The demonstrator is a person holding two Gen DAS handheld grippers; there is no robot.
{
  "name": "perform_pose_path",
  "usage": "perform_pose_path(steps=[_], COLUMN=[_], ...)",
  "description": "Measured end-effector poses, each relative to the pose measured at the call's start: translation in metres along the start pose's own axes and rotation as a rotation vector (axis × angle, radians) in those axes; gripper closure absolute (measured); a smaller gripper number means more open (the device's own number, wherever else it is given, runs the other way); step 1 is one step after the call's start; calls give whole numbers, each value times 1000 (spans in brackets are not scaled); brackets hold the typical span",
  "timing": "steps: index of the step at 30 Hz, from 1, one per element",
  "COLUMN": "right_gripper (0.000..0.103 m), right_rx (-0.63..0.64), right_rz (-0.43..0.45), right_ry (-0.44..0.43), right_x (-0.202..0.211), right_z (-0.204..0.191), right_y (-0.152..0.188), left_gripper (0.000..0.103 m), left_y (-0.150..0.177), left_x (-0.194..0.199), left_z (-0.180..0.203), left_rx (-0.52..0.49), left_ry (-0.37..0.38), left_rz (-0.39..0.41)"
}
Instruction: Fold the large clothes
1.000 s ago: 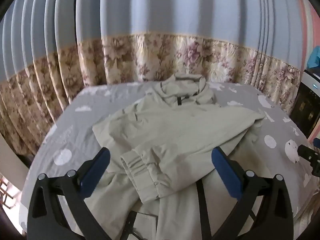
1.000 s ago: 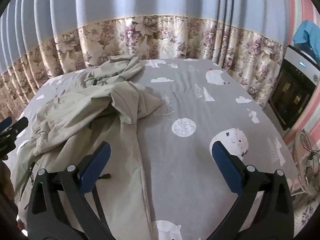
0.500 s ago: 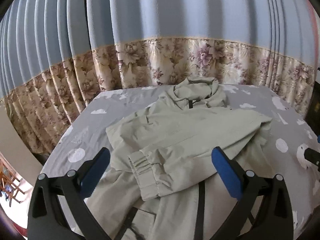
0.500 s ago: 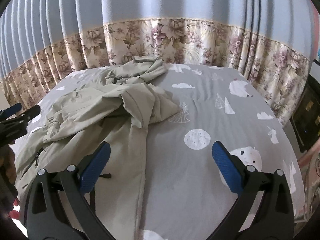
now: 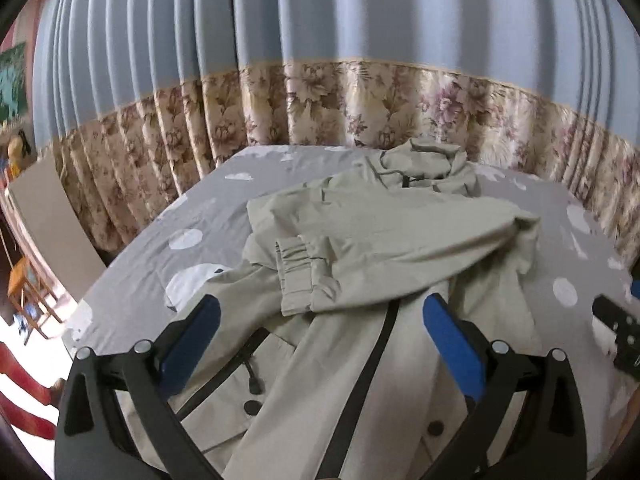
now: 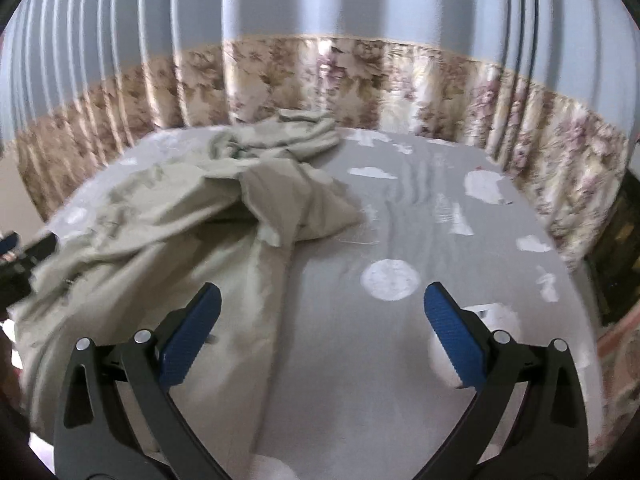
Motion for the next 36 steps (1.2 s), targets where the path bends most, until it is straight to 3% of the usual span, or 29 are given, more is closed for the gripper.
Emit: perform_pose_path(steps=[2,6,10,17,25,31,36], right_gripper=[3,3,3,3,3,3,3], right_rx=[3,39,39,35,-34,-67,-76], right_rz=[7,45,44,52,-18,-40,-57], right_ry=[10,64,61,82,63,87,41], right_x=[0,5,6,5,-12,-19,-24], right_z=[-3,-9,-11,-25,-39,-43,-42], right_y=[3,5,2,-6,-13,-21,-25], left_gripper=[2,2,2,2,2,2,2], left_y=[2,-2,-12,-26,-36,-43,-45], left_x=[0,-3,0,-13,-28,-43,-54], left_z=[3,0,-1,-19,-34,-45,-59], left_rx=[-17,5,-48,-63,-122,-103,-55], left_ry=[-4,86,64,145,138,140,182], left_rz=[-3,-27,-1,-1,26,19,-10])
Point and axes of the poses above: each gripper's, at about its wrist camera, not at the fingertips, and x roughly against the way its jaws point, z to its right, y to its underside, the point moved 2 cm from there along -x, roughly the way its jaws point, and after that the axes turned 14 degrees about -z, right-handed, at the moved point
